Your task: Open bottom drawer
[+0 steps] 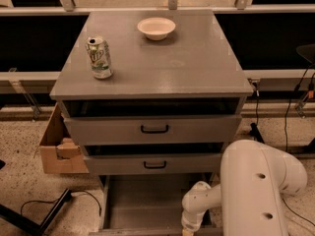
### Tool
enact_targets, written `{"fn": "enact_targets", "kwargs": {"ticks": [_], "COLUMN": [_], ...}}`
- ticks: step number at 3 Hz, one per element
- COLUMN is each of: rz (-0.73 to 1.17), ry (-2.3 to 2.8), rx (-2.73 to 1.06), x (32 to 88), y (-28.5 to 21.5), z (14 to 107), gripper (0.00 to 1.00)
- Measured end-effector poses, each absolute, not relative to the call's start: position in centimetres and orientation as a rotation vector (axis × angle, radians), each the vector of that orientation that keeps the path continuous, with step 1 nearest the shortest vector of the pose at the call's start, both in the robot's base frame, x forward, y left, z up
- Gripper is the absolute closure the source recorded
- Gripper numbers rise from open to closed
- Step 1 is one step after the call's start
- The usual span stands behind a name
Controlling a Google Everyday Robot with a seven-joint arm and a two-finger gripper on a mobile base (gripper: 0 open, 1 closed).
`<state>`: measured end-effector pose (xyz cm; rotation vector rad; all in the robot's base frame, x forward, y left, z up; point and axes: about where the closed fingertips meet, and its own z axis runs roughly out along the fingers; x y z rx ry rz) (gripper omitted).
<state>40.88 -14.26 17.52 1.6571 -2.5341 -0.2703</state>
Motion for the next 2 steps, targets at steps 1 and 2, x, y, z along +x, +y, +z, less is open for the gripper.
{"fn": "enact_targets", "kwargs": {"ticks": [1, 2], "rz": [-0.272, -0.272], "ry": [-2.533, -2.532], "rx": [1.656, 1.656], "x": [40.78, 40.73], "y": [-14.26, -14.25], "z": [17.49, 17.46], "gripper": [0.44, 0.12]}}
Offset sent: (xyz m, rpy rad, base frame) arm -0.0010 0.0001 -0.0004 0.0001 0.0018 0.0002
